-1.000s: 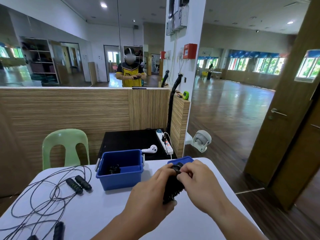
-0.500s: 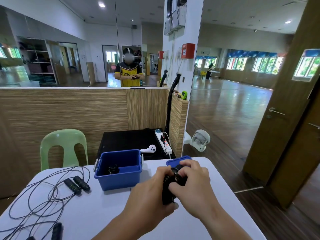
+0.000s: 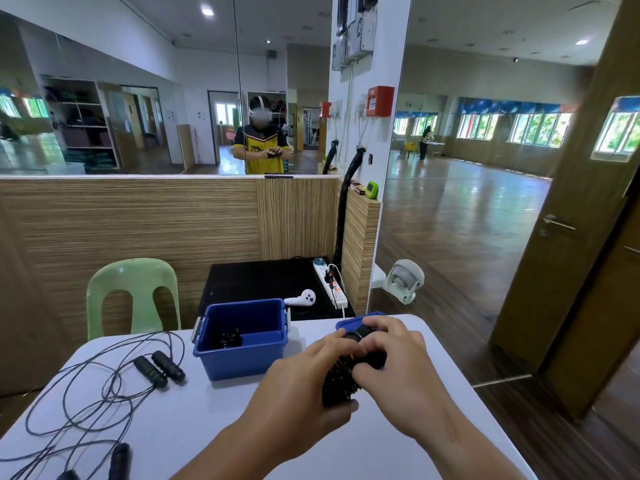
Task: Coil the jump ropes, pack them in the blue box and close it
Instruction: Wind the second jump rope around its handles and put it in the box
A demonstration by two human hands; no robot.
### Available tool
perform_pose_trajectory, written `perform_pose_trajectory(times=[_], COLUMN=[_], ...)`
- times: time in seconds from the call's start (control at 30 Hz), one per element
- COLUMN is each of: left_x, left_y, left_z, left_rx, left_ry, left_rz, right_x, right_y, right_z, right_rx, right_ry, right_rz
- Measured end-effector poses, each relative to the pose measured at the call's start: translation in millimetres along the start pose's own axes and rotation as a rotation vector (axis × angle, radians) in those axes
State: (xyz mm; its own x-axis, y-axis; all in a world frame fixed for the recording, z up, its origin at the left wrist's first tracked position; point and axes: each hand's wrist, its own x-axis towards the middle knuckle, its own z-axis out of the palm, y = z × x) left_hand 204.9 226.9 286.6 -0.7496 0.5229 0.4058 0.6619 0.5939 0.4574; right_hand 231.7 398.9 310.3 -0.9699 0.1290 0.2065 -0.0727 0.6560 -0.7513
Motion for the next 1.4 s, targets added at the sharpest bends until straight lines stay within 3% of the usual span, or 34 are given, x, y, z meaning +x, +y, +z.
perform_pose_trajectory(times=[0.13, 0.3, 0.53, 0.6, 0.73, 0.8, 1.07, 1.27, 1.4], left_x=[0.6, 2.2, 1.2, 1.1, 0.7, 1.1, 7.5, 12.0, 15.3], left_y=[2.7, 7.6, 17.0, 18.3, 17.1, 16.3, 16.2, 21.7, 23.5], left_z=[0.9, 5.0, 12.9, 12.2, 5.2, 0.5, -12.7, -14.3, -16.9], left_rx=[0.002, 0.03, 0.107, 0.109, 0.08, 0.067, 0.063, 0.209, 0.124], left_ry=[0.035, 0.065, 0.084, 0.075, 0.067, 0.049, -0.01, -0.09, -0.181], left_rz=[-0.016, -0.099, -0.161, -0.172, -0.188, -0.172, -0.203, -0.228, -0.304], right_x=[-2.7, -10.8, -10.3, -6.5, -3.3, -4.7, -11.4, -18.2, -19.6], right_y=[-1.0, -4.6, -20.7, -19.1, -16.7, -16.9, -12.8, -13.7, -10.1], right_z=[-7.1, -5.5, -11.3, -13.3, -21.7, -24.9, -12.8, -5.0, 4.9], right_rx=[-0.038, -0.32, -0.418, -0.282, 0.341, 0.542, 0.8, 0.804, 0.812], right_ry=[0.027, 0.176, 0.058, -0.006, -0.13, -0.191, -0.196, -0.172, -0.127], right_rz=[-0.06, -0.256, -0.049, 0.027, 0.257, 0.326, 0.393, 0.411, 0.428])
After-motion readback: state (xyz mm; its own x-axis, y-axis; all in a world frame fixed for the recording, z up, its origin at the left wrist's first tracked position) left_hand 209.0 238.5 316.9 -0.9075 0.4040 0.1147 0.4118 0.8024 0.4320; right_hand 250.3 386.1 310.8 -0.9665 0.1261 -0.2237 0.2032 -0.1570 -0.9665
